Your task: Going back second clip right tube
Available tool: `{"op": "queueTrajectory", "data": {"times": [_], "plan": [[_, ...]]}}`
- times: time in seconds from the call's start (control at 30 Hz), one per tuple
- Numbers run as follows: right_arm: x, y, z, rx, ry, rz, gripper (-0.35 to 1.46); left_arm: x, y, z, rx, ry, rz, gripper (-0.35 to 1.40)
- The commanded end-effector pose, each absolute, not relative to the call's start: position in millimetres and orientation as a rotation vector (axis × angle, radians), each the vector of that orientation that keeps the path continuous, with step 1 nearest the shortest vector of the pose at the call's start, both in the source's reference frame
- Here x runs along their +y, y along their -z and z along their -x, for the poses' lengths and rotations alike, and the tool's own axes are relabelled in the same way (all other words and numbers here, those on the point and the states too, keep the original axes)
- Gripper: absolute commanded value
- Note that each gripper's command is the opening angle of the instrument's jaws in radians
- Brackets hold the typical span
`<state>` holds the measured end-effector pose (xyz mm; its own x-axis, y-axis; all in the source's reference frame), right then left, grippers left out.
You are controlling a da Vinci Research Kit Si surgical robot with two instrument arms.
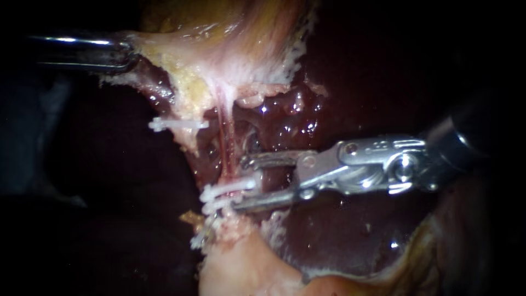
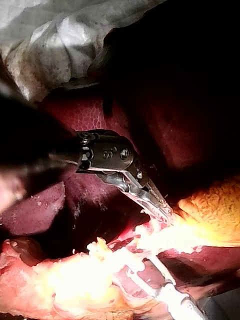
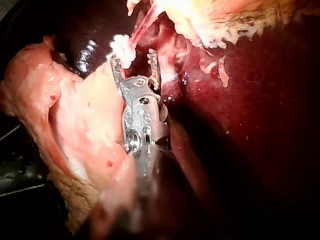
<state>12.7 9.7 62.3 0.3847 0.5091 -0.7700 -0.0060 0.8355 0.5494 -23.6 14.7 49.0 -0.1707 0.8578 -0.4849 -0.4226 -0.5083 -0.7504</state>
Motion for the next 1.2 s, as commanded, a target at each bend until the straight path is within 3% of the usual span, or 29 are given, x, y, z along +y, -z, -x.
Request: {"op": "queueTrajectory", "data": {"times": [0.03,0.47,1.2], "plan": [[9.9,-62.0,-12.0,1.141,-0.338,-0.503,0.49,14.7,-49.0,23.6,-0.574,-1.813,1.172,-0.35],[11.2,-60.1,-3.6,1.154,-0.253,-0.427,0.49,14.7,-49.0,23.6,-0.574,-1.813,1.172,-0.35],[11.4,-60.0,-3.4,1.157,-0.238,-0.418,0.50,12.5,-54.0,27.6,-0.567,-1.837,1.165,-0.35]]}}
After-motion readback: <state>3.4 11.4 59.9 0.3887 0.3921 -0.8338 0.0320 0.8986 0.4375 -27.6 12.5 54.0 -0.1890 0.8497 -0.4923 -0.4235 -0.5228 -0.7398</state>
